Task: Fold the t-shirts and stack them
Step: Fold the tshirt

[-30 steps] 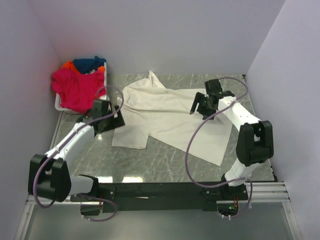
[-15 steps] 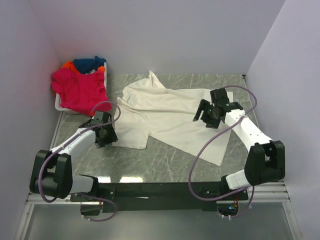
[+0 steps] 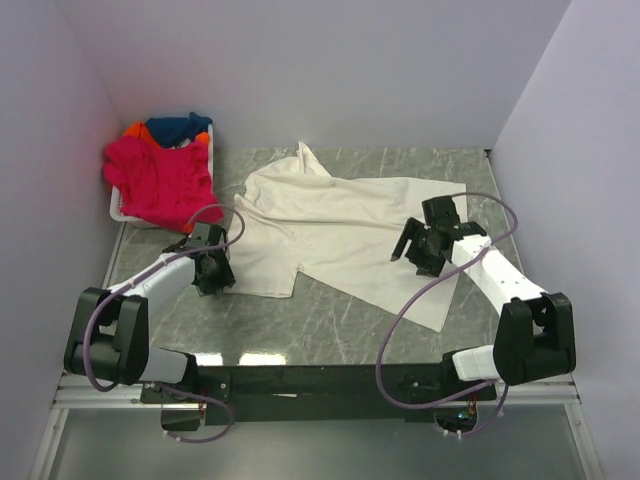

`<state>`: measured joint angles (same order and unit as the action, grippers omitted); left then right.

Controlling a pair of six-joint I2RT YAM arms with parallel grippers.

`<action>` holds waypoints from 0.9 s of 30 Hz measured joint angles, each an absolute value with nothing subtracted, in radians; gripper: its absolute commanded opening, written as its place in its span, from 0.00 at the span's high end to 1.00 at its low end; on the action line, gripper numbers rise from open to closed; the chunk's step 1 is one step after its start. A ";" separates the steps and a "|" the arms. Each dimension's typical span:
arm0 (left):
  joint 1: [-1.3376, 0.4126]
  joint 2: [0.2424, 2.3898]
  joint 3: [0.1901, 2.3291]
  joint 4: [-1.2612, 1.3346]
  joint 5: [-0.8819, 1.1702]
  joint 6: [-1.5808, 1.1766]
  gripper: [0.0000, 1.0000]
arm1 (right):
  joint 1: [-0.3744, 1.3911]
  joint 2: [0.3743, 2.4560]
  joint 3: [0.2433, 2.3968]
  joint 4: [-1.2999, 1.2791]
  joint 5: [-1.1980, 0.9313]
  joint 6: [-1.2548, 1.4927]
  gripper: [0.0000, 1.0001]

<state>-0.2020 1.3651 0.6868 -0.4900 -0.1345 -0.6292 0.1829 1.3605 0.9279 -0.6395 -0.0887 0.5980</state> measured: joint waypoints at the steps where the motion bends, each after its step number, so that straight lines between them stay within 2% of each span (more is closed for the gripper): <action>1: -0.202 1.370 0.687 -0.490 -0.131 -0.629 0.48 | 0.178 1.353 0.909 -0.639 -0.084 0.604 0.20; 6: -0.212 1.385 0.694 -0.487 -0.129 -0.620 0.49 | 0.118 1.283 0.809 -0.645 -0.056 0.624 0.19; 9: -0.229 1.399 0.705 -0.481 -0.129 -0.614 0.54 | 0.073 1.239 0.761 -0.651 -0.040 0.628 0.19; 12: -0.241 1.412 0.712 -0.475 -0.130 -0.610 0.69 | 0.030 1.210 0.724 -0.652 -0.029 0.631 0.19; 13: -0.243 1.417 0.715 -0.475 -0.129 -0.609 0.80 | 0.016 1.203 0.711 -0.653 -0.027 0.632 0.19; 16: -0.247 1.427 0.722 -0.469 -0.123 -0.604 0.99 | -0.037 1.184 0.677 -0.659 -0.012 0.636 0.17; 27: -0.170 1.371 0.723 -0.474 -0.047 -0.590 1.00 | -0.153 1.150 0.622 -0.733 0.030 0.666 0.17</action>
<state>-0.1696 1.3712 0.7235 -0.4744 -0.0467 -0.5903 -0.1532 1.1496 0.6216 -0.7326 0.0303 0.6659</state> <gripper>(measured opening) 0.015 0.838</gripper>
